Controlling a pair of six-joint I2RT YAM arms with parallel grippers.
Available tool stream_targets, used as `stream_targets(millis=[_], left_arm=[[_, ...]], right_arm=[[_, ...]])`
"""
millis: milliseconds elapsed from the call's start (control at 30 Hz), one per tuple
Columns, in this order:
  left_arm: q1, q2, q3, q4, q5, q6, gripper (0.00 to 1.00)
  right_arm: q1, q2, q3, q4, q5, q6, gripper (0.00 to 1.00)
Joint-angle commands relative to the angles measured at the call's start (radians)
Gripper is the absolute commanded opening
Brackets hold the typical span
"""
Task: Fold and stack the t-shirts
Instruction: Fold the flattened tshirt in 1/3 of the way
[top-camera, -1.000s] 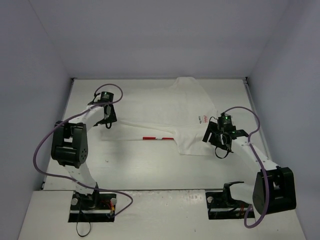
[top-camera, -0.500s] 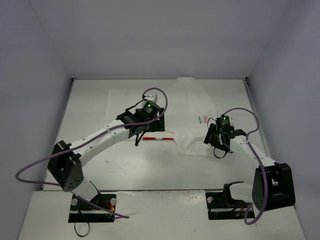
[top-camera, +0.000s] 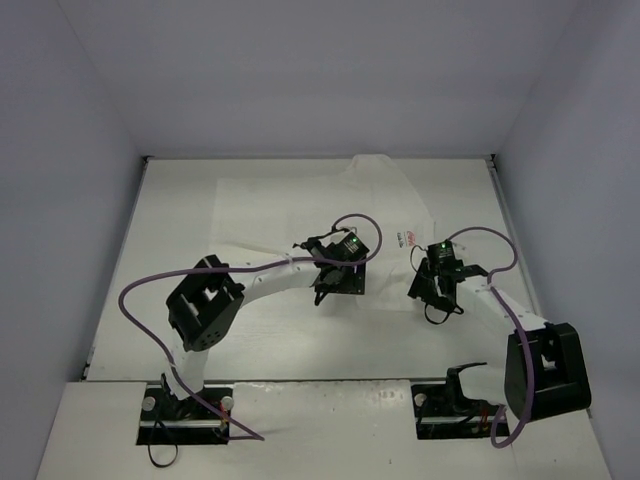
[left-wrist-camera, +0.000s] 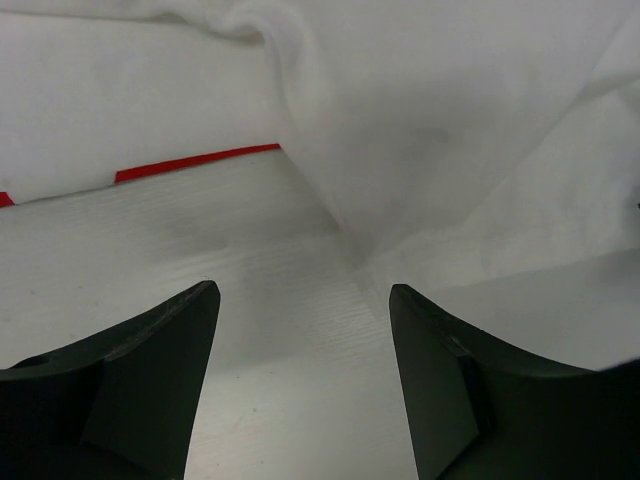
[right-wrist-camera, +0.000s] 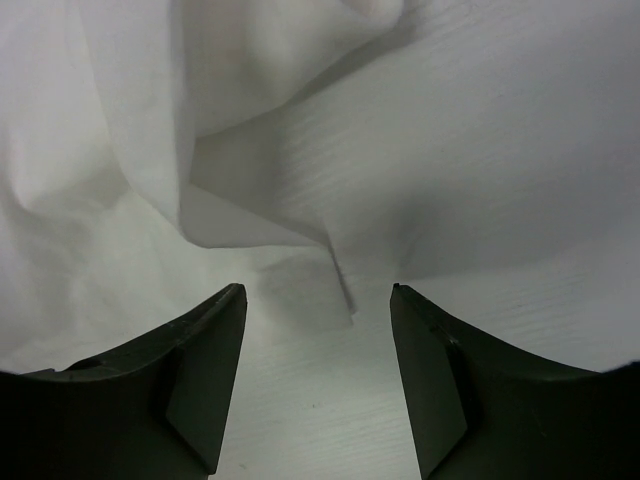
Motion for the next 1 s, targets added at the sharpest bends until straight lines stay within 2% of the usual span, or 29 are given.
stream_targets(millis=[0,500,633,700,733,800,867,900,967], left_arm=[[-0.046,-0.026,0.062,0.052,0.000,-0.028,0.64],[-0.067,0.077,0.090,0.049,-0.015,-0.047,0.50],[-0.068,0.092,0.095,0.049,-0.004,-0.050,0.42],[-0.069,0.090,0.091,0.050,-0.005,-0.056,0.24],[-0.069,0.091,0.091,0.050,-0.005,-0.057,0.22],[-0.070,0.096,0.093,0.051,0.001,-0.055,0.12],[-0.071,0.101,0.103,0.051,0.006,-0.047,0.01],[-0.072,0.101,0.107,0.054,0.006,-0.041,0.00],[-0.072,0.091,0.121,0.063,0.003,-0.016,0.00]], right_arm=[[0.035,0.013,-0.001,-0.002,0.061,0.047,0.55],[0.078,0.078,0.003,-0.002,0.092,0.076,0.47],[0.081,0.086,0.002,-0.002,0.088,0.077,0.39],[0.088,0.091,-0.001,-0.001,0.082,0.078,0.31],[0.089,0.091,-0.004,-0.001,0.082,0.081,0.28],[0.096,0.093,-0.004,-0.001,0.080,0.082,0.21],[0.101,0.090,0.001,-0.001,0.081,0.080,0.07],[0.101,0.088,0.004,-0.001,0.080,0.077,0.02],[0.101,0.070,0.015,-0.006,0.074,0.067,0.00]])
